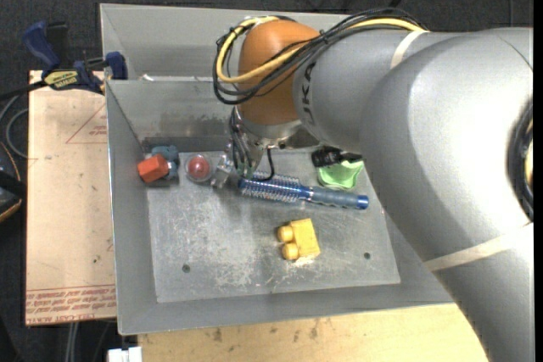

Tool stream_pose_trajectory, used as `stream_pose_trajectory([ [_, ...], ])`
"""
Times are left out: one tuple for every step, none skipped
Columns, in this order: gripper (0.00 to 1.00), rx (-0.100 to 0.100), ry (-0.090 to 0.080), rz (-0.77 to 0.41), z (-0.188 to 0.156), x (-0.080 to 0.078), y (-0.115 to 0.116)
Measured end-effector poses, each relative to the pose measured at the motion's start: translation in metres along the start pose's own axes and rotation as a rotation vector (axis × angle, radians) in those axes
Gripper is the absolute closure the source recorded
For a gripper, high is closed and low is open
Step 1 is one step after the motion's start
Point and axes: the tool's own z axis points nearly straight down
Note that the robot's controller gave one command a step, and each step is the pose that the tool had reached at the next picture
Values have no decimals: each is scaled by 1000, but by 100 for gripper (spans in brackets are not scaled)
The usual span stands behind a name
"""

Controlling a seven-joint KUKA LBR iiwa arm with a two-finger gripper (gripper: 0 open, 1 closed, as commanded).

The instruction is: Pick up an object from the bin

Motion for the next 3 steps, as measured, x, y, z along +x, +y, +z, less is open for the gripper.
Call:
stream_pose_trajectory([
  [100,-13,-3,248,3,-8,-10],
  [100,-19,-21,359,2,39,-15],
  [100,0,-4,799,-131,41,-84],
])
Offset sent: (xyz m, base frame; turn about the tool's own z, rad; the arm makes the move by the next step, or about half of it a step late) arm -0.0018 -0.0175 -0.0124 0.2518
